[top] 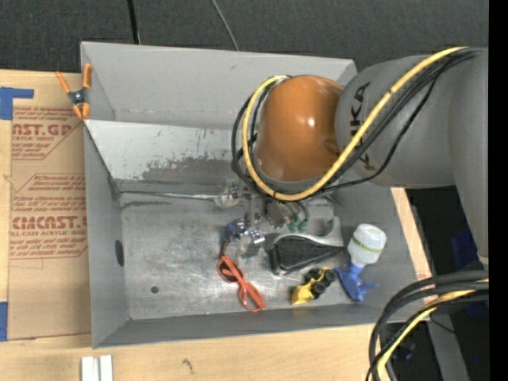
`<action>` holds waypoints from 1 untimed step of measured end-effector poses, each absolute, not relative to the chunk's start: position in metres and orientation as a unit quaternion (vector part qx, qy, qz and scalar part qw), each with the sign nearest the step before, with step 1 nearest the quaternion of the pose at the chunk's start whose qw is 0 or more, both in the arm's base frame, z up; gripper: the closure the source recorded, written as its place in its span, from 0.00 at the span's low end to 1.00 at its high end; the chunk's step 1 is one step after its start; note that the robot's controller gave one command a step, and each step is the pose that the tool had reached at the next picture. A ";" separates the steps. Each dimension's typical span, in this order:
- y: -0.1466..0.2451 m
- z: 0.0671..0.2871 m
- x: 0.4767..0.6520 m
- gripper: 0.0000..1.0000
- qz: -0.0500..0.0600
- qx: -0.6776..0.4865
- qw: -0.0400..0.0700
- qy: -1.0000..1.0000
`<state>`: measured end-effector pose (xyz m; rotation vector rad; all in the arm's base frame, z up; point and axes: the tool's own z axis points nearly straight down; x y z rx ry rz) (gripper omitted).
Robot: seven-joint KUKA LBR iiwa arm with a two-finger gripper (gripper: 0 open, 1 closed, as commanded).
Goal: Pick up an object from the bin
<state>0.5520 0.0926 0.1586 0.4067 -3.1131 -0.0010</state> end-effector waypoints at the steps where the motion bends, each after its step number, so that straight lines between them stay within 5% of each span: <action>1: 0.082 0.118 0.559 0.00 -0.001 0.116 -0.005 -0.993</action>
Offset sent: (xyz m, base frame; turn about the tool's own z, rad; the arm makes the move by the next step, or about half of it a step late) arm -0.0116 -0.0555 -0.0862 0.0812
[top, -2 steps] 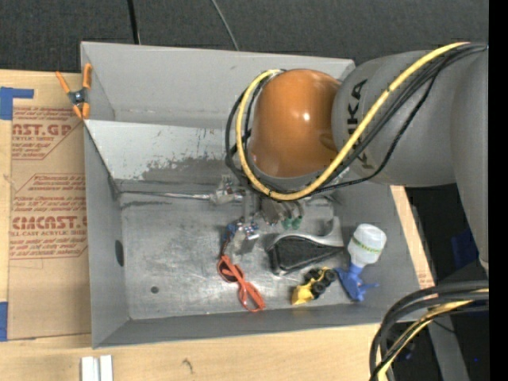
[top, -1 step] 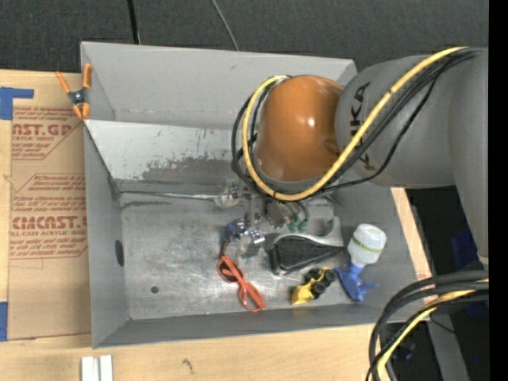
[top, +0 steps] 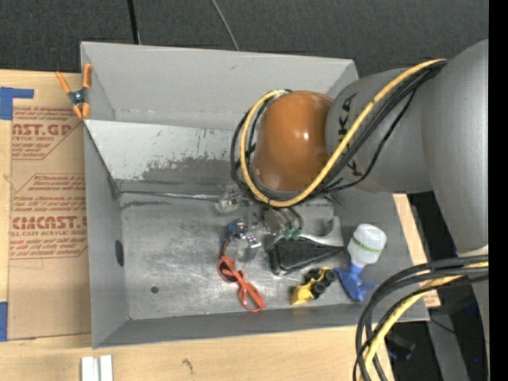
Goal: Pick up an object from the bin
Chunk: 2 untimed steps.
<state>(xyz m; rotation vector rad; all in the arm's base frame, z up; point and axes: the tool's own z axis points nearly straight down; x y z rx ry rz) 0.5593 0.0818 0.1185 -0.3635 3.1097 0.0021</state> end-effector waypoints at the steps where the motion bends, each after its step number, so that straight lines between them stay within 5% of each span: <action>1: 0.042 0.083 0.552 1.00 0.003 -0.090 0.022 0.996; 2: 0.042 0.083 0.552 1.00 0.003 -0.090 0.022 0.996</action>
Offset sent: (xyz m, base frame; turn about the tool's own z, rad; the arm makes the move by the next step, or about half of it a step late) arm 0.0000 0.0000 0.0000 0.0000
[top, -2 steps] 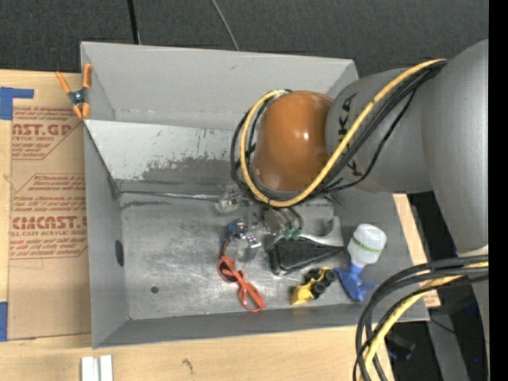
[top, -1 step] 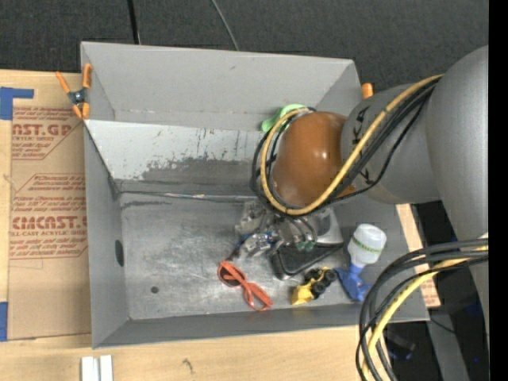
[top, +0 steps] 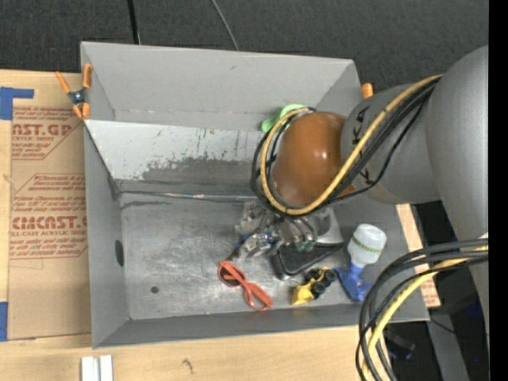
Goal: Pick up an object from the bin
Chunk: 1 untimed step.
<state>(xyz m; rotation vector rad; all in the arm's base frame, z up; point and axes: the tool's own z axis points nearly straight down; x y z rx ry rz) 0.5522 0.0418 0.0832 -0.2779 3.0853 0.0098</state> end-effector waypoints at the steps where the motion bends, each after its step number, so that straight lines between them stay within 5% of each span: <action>1: 0.039 0.114 0.539 1.00 0.001 -0.093 -0.001 0.996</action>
Offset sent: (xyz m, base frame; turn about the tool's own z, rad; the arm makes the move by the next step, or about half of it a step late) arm 0.0016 0.0086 0.0663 0.0110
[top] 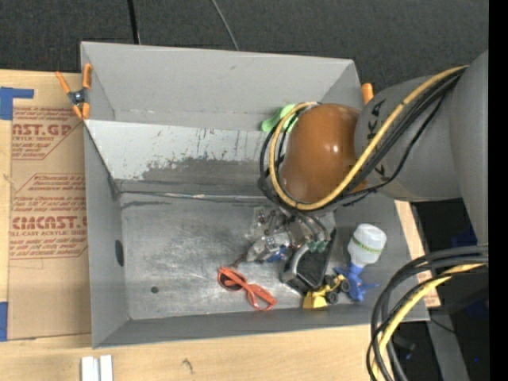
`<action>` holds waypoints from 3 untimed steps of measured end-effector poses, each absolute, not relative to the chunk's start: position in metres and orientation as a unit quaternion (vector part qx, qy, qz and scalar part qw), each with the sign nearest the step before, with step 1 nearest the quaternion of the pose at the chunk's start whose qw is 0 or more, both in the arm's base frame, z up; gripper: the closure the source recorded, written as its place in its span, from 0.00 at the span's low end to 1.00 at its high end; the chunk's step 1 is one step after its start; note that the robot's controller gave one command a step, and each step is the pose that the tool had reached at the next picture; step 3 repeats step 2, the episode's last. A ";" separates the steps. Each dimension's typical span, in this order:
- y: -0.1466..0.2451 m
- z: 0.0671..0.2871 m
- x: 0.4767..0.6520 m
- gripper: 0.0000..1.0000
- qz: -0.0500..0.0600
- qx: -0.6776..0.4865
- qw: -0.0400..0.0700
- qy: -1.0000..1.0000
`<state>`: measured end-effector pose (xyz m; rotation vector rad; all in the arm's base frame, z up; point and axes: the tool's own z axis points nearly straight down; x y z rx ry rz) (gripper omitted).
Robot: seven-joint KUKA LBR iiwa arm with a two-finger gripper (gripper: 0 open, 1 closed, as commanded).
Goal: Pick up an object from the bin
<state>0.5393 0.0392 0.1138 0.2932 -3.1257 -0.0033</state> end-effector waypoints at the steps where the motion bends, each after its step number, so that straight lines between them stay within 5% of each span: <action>1: 0.039 0.172 0.541 1.00 0.000 0.095 0.000 -0.996; 2: 0.044 0.223 0.540 1.00 0.000 0.098 0.002 -0.995; 3: 0.044 0.223 0.540 1.00 0.000 0.098 0.002 -0.995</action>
Offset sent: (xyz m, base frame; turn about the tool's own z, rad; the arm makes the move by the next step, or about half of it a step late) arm 0.0002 0.0104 0.1666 -0.0216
